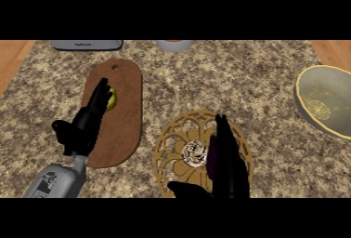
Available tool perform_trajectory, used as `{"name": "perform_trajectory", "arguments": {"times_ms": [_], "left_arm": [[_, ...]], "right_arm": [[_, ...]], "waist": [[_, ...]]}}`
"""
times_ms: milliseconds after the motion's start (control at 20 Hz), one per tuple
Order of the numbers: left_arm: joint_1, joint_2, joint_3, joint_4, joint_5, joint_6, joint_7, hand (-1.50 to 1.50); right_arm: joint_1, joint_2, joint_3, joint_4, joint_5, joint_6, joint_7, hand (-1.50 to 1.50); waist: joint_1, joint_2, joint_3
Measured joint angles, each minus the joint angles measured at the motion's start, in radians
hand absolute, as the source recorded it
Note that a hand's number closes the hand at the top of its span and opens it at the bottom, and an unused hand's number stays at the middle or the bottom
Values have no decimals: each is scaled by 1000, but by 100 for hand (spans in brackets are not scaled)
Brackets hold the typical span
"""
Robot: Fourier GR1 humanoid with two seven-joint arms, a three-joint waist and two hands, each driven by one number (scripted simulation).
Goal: Pick the cupcake from the placemat and place it in the bowl
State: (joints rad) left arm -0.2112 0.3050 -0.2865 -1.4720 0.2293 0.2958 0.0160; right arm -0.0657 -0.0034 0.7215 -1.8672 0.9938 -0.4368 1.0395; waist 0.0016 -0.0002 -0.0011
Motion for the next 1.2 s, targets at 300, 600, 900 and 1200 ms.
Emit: {"name": "perform_trajectory", "arguments": {"times_ms": [300,600,900,1200], "left_arm": [[22,-26,15,-30,-37,-13,20,0],[42,-42,55,-42,-59,-51,26,0],[55,-58,79,-76,-83,-68,56,0],[58,-96,95,-37,-115,-84,24,0]], "right_arm": [[-5,0,3,55,-65,-3,-13,-150],[25,1,19,25,-88,-31,-41,-150],[59,-3,33,22,-131,-98,-108,-150],[72,0,28,76,-214,-177,-177,-150]], "waist": [[0,0,1],[-1,0,1],[-1,-1,1],[-2,0,1]]}}
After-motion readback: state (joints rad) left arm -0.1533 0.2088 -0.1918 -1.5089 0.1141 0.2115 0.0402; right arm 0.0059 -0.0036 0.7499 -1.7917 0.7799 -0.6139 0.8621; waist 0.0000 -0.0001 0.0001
